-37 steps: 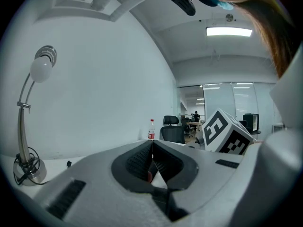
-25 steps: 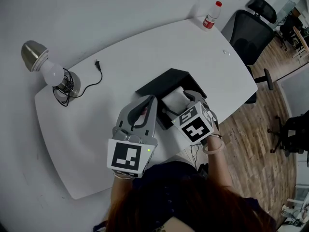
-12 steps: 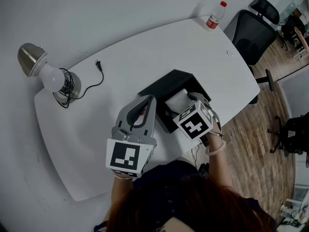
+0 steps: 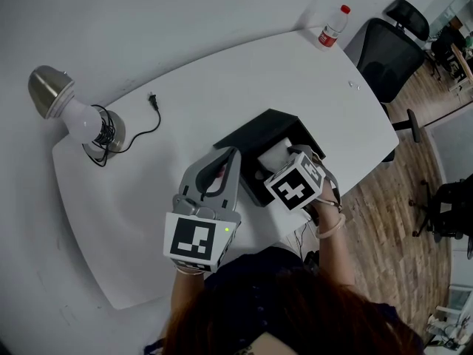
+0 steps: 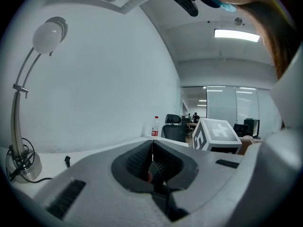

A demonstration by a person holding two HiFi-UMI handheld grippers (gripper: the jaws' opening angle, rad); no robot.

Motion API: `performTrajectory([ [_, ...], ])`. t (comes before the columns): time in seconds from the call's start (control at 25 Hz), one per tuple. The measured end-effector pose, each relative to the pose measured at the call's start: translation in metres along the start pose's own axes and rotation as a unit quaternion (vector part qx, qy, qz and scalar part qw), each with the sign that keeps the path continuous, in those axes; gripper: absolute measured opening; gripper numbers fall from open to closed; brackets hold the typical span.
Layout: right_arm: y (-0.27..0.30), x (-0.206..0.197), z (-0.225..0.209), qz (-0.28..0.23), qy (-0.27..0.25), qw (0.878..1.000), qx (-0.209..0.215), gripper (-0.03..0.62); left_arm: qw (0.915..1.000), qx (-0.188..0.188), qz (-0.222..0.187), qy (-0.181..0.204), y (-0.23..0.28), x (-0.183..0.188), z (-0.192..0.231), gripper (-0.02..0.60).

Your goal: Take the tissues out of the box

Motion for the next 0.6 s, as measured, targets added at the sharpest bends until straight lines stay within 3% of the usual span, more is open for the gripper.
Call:
performTrajectory([
  [0.6, -0.0092, -0.0027, 0.0019, -0.04, -0.016, 0.999, 0.003, 0.293, 0.9999, 0.006, 0.0, 0.011, -0.007, 0.0014, -0.0043, 0.025],
])
Point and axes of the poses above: the fingertips, and each gripper's own axes: y forward along the fingers, z to its left, x out of its top, the point moved 7 cm from there along -y, backward along the fingers, and after that the axes turned 9 degrees about x, right-handed, at the moved point
